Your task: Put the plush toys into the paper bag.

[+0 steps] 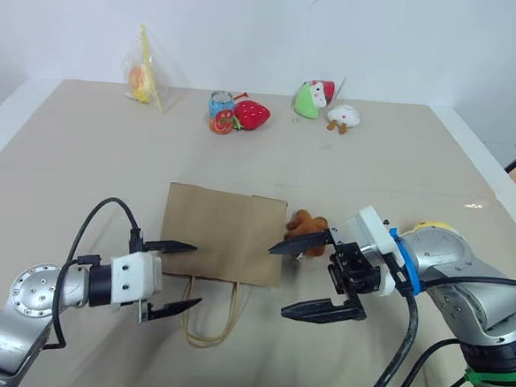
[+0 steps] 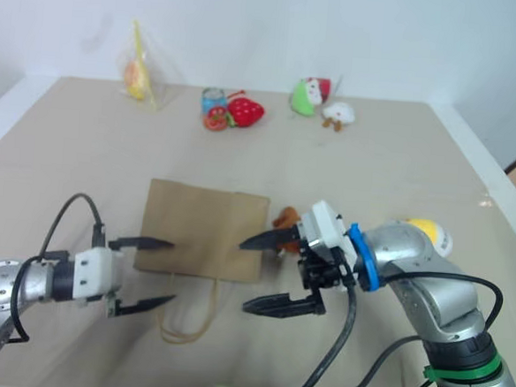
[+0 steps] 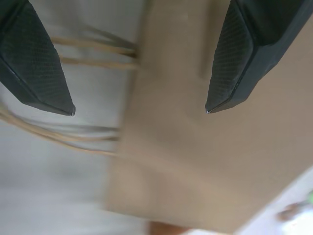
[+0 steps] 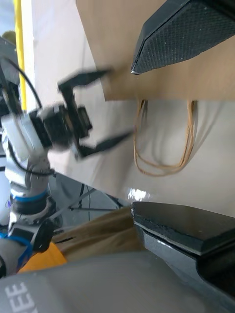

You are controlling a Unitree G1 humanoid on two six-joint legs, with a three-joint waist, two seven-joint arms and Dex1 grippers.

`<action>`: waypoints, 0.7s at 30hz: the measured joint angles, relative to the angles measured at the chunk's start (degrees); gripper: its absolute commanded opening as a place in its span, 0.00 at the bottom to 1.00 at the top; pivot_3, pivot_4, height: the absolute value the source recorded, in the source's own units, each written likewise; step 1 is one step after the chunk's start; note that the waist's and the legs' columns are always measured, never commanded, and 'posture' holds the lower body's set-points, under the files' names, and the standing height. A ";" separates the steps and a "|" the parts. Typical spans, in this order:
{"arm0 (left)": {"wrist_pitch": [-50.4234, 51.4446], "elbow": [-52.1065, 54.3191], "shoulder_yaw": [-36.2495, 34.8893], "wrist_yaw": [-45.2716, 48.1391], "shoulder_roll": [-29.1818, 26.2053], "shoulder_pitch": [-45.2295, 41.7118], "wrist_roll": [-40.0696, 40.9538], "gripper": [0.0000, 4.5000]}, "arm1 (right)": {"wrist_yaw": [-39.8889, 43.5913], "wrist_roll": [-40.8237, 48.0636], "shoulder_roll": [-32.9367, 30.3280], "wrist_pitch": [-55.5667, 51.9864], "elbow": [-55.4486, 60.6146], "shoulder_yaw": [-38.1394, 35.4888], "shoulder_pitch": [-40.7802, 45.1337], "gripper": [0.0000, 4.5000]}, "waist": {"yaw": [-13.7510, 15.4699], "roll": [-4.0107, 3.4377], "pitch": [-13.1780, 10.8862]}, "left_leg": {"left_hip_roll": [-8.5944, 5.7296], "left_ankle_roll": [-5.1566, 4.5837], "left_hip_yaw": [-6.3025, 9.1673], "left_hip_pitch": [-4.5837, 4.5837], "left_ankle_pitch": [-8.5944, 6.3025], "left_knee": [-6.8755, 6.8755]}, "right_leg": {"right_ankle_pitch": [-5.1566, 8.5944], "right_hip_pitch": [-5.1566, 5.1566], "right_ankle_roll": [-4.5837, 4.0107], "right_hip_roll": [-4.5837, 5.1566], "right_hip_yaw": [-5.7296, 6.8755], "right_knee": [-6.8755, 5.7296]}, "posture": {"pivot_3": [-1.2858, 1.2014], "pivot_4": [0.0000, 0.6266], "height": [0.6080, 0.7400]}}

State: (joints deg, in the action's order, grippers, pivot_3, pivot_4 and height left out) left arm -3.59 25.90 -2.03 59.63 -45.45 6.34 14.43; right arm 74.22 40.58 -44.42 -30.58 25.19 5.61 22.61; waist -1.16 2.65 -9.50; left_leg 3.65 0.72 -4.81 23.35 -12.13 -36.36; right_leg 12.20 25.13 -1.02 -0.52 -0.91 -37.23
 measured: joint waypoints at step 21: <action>-16.83 -9.50 2.01 6.90 -3.00 -3.23 -3.11 0.98 | -4.44 -1.58 0.51 0.41 0.25 0.32 -1.85 1.00 | -0.02 0.00 0.00 | 0.03 0.00 -0.14 -0.04 0.00 -0.02 | -0.02 0.03 0.01 0.00 -0.05 -0.08 | 0.52 0.24 1.00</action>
State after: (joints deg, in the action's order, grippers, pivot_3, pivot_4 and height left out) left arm -20.41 16.39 -0.02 66.53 -48.45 3.11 11.32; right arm 69.77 39.00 -43.91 -30.17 25.44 5.93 20.76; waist -1.18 2.65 -9.51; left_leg 3.68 0.72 -4.95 23.31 -12.13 -36.39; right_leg 12.18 25.16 -1.01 -0.52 -0.97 -37.30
